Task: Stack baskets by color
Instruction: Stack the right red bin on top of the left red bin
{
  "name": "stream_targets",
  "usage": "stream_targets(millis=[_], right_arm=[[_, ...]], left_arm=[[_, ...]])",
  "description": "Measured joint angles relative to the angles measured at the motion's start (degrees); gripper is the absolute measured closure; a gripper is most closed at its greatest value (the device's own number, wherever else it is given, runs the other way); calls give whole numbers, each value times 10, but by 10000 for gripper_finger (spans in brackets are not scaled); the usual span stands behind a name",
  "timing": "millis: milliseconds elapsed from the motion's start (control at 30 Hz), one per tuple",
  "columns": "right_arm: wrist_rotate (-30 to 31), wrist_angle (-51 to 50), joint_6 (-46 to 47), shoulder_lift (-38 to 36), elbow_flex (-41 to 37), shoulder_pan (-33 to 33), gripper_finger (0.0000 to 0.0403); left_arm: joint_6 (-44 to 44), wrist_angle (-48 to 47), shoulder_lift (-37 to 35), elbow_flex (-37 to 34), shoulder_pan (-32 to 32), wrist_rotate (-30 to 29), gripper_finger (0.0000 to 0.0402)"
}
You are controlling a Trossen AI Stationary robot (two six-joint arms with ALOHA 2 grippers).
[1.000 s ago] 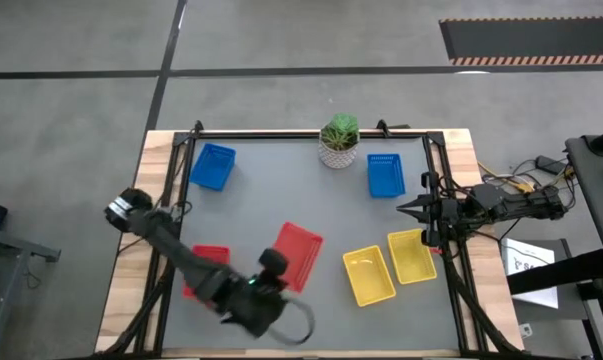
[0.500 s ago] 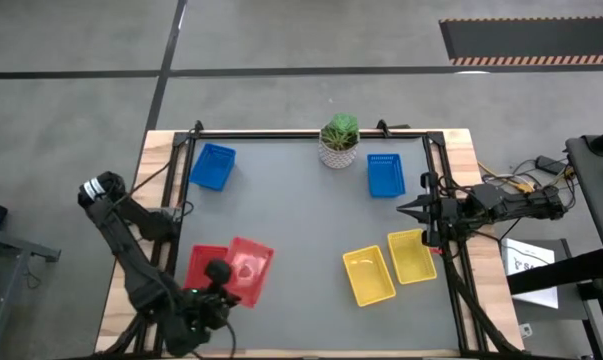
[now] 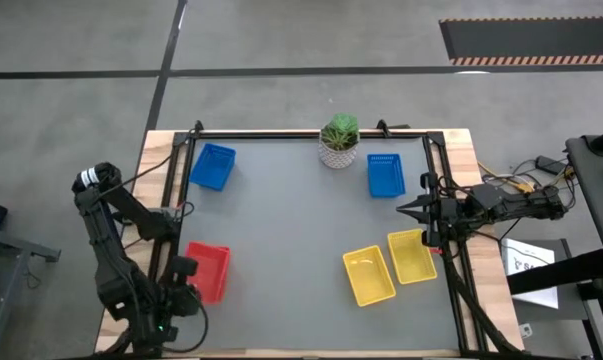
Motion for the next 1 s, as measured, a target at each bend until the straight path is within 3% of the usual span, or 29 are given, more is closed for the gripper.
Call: stream_targets(millis=[367,567,900,1000], right_arm=[[0,0,1,0,0,0,394],[0,0,1,0,0,0,394],[0,0,10,0,0,0,394],[0,0,10,0,0,0,394]], left_arm=[[-3,10,4,-57,2,-11,401],[-73,32,4,-92,4,-14,401],[-78,93,4,-118,8,-26,402],[-115,91,3,-118,10,-26,401]])
